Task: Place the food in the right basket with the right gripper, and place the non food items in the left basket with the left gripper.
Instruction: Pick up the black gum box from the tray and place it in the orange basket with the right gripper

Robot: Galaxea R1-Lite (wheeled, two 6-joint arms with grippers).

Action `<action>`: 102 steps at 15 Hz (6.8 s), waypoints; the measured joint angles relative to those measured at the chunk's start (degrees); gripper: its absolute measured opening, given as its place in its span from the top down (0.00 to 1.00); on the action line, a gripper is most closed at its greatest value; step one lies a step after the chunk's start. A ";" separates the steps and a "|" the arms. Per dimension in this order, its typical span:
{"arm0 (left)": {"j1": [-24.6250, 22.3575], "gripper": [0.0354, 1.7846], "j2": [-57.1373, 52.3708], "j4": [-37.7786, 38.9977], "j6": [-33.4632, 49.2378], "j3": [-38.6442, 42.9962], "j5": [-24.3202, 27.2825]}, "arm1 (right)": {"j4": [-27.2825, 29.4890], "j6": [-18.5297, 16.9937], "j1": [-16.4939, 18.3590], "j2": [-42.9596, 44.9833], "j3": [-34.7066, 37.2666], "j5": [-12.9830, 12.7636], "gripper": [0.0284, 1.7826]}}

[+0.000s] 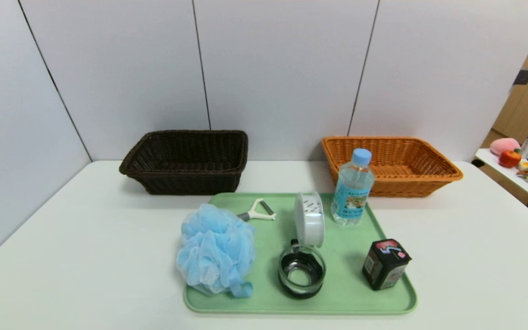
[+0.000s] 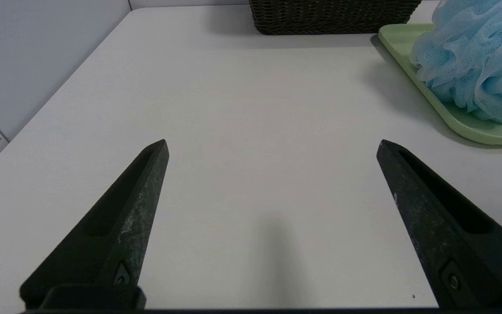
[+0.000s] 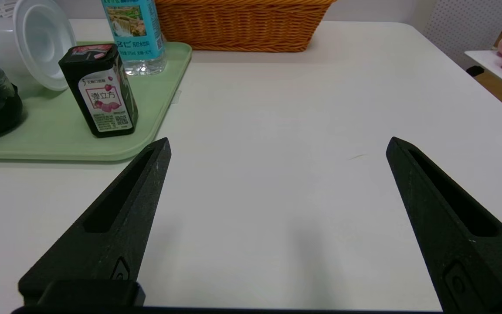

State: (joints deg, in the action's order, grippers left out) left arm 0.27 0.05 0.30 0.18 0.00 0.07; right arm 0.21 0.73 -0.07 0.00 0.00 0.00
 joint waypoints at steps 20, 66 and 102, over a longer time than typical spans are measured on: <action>0.04 0.06 47.02 24.44 3.04 -25.82 11.03 | -11.34 7.86 -5.96 -42.74 -31.33 10.61 0.04; 0.78 0.06 72.30 40.29 5.07 -24.47 2.12 | -87.33 2.95 -11.11 -104.85 -1.43 33.67 0.59; 0.78 0.06 72.13 40.40 5.22 -23.21 2.12 | 3.89 5.17 3.07 -121.09 -88.81 4.68 0.59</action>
State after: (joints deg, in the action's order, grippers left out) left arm 1.05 72.18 40.70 5.40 -23.21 2.19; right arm 4.10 5.90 3.00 -121.09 -88.81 4.68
